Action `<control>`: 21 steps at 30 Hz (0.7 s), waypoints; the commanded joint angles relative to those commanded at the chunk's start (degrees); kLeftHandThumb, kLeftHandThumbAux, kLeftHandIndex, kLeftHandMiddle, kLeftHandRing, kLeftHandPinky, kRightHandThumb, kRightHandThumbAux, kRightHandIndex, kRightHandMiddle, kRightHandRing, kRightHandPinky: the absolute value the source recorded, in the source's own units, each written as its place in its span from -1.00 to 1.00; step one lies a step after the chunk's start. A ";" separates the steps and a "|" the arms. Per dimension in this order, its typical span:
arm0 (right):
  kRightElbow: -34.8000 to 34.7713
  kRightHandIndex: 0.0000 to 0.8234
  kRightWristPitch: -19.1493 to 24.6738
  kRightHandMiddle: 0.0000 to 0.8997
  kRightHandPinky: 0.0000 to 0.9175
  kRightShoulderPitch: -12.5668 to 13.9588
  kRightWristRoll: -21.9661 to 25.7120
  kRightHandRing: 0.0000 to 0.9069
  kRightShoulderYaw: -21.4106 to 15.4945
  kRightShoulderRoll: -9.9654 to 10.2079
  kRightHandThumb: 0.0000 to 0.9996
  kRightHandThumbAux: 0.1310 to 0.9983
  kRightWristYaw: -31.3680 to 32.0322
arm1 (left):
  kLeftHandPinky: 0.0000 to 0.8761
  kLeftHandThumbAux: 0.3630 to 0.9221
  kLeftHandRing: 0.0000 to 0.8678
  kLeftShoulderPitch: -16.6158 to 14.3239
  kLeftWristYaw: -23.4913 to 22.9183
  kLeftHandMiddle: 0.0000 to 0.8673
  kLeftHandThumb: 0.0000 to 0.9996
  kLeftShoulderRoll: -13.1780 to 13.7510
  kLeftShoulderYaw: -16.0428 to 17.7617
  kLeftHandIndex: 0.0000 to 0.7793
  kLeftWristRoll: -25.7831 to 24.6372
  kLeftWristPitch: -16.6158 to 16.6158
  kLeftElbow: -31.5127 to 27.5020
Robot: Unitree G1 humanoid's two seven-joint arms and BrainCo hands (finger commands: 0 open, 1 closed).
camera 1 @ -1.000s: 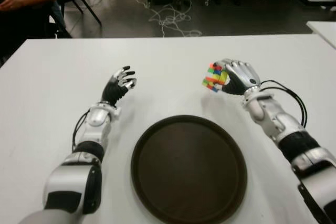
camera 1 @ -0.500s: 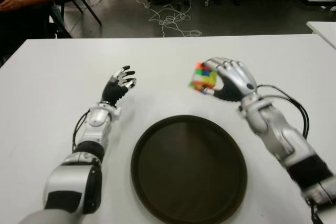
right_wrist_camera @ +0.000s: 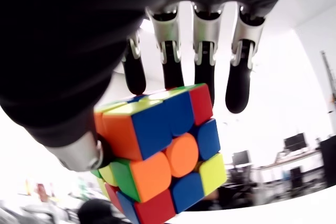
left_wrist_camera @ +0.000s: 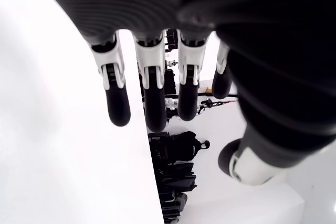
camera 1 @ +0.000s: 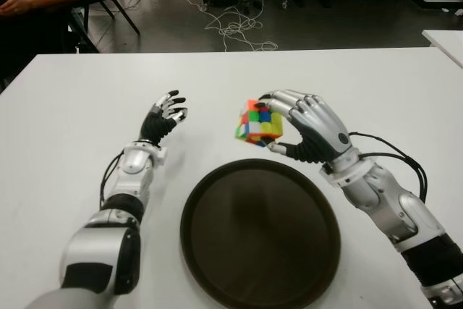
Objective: Pick up the Rubik's Cube and put it in the plate
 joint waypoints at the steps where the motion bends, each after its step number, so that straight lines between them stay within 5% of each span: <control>1: -0.11 -0.09 -1.48 0.21 0.55 0.04 1.84 0.45 0.26 -0.33 0.65 0.31 1.56 | -0.45 0.28 -0.49 -0.01 -0.01 -0.53 -0.56 0.01 0.06 -0.67 -0.07 0.08 0.02; 10: 1.16 -0.07 -8.42 0.25 0.57 -0.89 15.14 0.51 1.74 -2.79 0.66 0.30 16.19 | -0.46 0.29 -0.51 0.01 -0.07 -0.56 -0.57 -0.01 0.17 -0.70 -0.17 0.14 -0.08; 14: 1.00 -0.06 -6.70 0.25 0.51 -2.88 24.51 0.50 3.28 -6.10 0.66 0.29 29.57 | -0.46 0.30 -0.51 0.07 -0.16 -0.57 -0.56 -0.05 0.12 -0.70 -0.15 0.15 -0.15; 21: 2.14 -0.06 0.38 0.25 0.43 -5.94 27.37 0.45 2.92 -7.62 0.66 0.29 41.21 | -0.47 0.27 -0.52 0.11 -0.05 -0.58 -0.59 -0.13 0.13 -0.70 -0.17 0.21 -0.18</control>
